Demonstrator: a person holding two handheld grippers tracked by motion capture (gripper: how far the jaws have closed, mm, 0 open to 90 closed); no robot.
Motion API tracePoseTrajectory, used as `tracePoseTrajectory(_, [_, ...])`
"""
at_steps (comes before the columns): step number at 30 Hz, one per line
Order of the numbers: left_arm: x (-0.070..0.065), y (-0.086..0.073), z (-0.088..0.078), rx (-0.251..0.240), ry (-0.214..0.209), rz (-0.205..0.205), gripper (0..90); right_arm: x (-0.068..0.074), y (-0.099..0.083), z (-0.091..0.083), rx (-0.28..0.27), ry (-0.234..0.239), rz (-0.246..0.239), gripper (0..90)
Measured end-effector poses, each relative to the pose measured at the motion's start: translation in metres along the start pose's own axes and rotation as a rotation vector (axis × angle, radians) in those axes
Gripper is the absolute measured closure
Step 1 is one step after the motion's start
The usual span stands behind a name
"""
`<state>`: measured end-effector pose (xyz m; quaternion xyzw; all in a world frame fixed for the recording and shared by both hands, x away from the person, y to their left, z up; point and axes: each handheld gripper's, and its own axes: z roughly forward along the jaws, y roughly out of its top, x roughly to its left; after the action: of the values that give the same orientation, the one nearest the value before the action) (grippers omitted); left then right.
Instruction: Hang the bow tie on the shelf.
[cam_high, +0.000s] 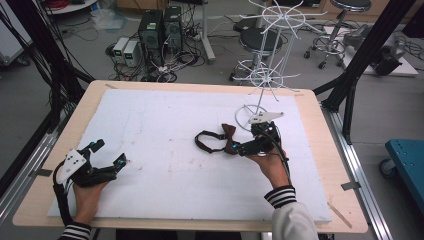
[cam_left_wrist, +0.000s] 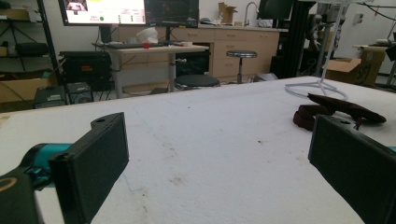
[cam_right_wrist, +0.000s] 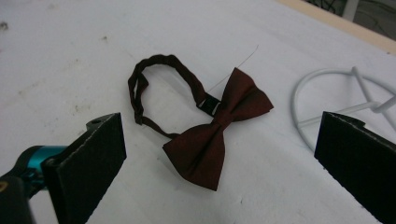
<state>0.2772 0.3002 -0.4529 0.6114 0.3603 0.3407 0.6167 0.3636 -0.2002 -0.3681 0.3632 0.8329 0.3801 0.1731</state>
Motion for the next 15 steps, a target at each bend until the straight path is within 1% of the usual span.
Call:
tracePoseTrajectory(2, [0.000, 0.000, 0.000, 0.000, 0.000, 0.001, 5.4, 0.000, 0.001, 0.002, 0.006, -0.001, -0.004, 1.2])
tracePoseTrajectory(3, [0.000, 0.000, 0.000, 0.000, 0.000, 0.001, 5.5, 0.000, 0.003, 0.007, 0.015, 0.001, 0.004, 1.2])
tracePoseTrajectory(4, [0.000, 0.000, 0.000, 0.001, -0.001, 0.002, 5.5, 0.000, 0.003, 0.007, 0.015, 0.001, 0.004, 1.2])
tracePoseTrajectory(5, [0.000, 0.000, 0.000, 0.000, -0.001, 0.000, 5.5, 0.000, 0.005, 0.011, 0.035, 0.000, 0.000, 1.2])
tracePoseTrajectory(6, [0.000, 0.000, 0.000, -0.001, 0.000, -0.001, 5.5, 0.000, 0.006, 0.013, 0.043, 0.002, 0.006, 1.2])
tracePoseTrajectory(9, [0.000, 0.000, 0.000, 0.001, -0.001, 0.000, 5.5, 0.000, 0.010, 0.019, 0.068, 0.004, 0.004, 1.2])
tracePoseTrajectory(10, [0.000, 0.000, 0.000, -0.001, 0.000, -0.001, 5.5, 0.000, 0.010, 0.019, 0.068, 0.004, 0.004, 1.2])
tracePoseTrajectory(11, [0.000, 0.000, 0.000, 0.002, -0.002, 0.000, 5.5, 0.000, 0.014, 0.023, 0.080, 0.000, 0.011, 1.2])
tracePoseTrajectory(15, [0.000, 0.000, 0.000, -0.001, -0.003, 0.003, 5.4, 0.001, 0.018, 0.031, 0.097, -0.011, 0.009, 1.3])
